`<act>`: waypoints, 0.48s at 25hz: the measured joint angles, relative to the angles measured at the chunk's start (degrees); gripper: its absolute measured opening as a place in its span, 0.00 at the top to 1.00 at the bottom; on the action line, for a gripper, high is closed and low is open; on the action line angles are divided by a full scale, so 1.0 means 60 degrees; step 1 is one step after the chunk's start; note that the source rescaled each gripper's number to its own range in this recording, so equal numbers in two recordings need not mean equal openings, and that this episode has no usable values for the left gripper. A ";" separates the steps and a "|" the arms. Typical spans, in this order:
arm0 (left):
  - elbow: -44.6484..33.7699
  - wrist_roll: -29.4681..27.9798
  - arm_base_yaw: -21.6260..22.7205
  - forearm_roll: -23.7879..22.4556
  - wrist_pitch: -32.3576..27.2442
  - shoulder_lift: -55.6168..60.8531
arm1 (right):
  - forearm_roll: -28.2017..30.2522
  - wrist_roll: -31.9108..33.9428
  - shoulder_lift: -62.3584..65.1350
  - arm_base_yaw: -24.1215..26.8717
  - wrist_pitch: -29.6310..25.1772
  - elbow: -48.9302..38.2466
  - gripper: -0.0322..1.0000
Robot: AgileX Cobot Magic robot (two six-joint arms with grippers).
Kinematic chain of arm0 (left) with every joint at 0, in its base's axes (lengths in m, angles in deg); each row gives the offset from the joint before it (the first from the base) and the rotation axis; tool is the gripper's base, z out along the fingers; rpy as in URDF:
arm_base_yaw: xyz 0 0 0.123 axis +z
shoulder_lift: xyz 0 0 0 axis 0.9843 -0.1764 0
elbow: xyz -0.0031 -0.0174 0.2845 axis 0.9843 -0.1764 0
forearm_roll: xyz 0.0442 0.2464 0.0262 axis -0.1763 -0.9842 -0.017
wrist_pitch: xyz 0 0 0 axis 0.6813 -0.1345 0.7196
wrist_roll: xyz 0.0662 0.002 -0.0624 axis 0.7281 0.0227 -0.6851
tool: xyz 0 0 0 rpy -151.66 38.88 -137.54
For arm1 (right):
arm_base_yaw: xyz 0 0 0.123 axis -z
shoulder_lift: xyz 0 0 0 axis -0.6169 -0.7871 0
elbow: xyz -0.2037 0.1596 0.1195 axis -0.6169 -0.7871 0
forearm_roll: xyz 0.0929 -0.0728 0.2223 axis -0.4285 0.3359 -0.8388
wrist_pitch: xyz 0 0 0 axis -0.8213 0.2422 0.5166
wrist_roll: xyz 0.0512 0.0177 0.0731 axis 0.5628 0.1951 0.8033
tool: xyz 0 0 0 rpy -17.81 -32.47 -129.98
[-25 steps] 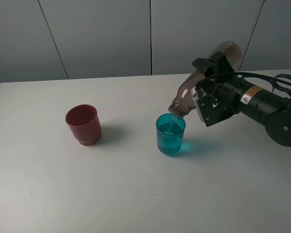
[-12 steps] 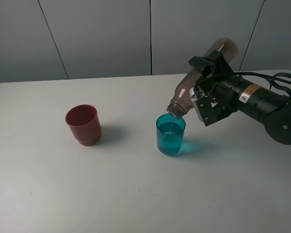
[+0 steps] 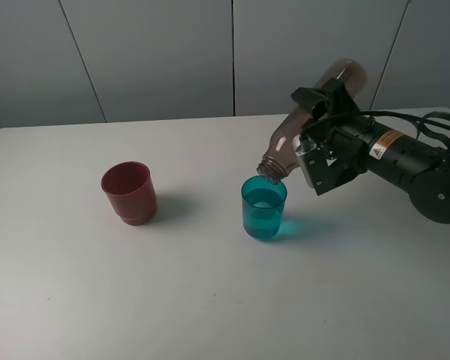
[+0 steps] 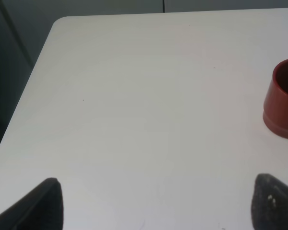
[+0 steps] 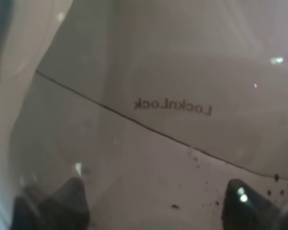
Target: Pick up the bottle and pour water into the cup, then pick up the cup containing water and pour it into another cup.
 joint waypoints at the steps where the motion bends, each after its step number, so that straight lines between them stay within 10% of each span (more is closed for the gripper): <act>1: 0.0000 0.0000 0.0000 0.0000 0.0000 0.0000 | 0.0000 0.0037 0.0000 0.0000 0.0000 0.0000 0.97; 12: 0.0000 0.0000 0.0000 0.0000 0.0000 0.0000 | 0.0210 0.5949 0.0000 0.0000 -0.0063 0.0000 0.97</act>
